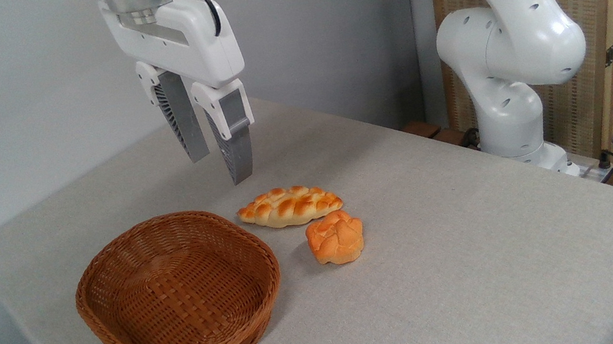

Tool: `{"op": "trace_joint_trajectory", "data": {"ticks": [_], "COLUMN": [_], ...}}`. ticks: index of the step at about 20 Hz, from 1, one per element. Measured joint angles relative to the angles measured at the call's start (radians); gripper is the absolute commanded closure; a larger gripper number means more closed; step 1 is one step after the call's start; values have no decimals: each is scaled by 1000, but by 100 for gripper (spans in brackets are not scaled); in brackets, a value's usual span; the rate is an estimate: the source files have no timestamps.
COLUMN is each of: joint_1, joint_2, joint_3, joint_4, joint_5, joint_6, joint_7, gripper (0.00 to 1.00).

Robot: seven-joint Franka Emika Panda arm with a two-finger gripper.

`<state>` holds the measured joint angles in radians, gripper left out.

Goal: Put bread into the basket
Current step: 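Move the open gripper down toward the round orange bun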

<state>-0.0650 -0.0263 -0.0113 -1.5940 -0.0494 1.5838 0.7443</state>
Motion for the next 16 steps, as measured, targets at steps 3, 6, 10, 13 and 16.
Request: {"op": "trace_joint_trajectory", "data": {"ticks": [3, 6, 10, 13, 16], "joint_1": [5, 7, 7, 6, 4], "joint_2": [0, 0, -4, -43, -108], "joint_3": [-7, -7, -8, -11, -19], "joint_4": [1, -3, -25, -118, -268], "joint_5": [0, 0, 0, -11, -26], "joint_6": [-9, -12, -13, -13, 23], "joint_7": [0, 0, 4, 42, 63], "gripper": [0, 0, 0, 0, 0]}}
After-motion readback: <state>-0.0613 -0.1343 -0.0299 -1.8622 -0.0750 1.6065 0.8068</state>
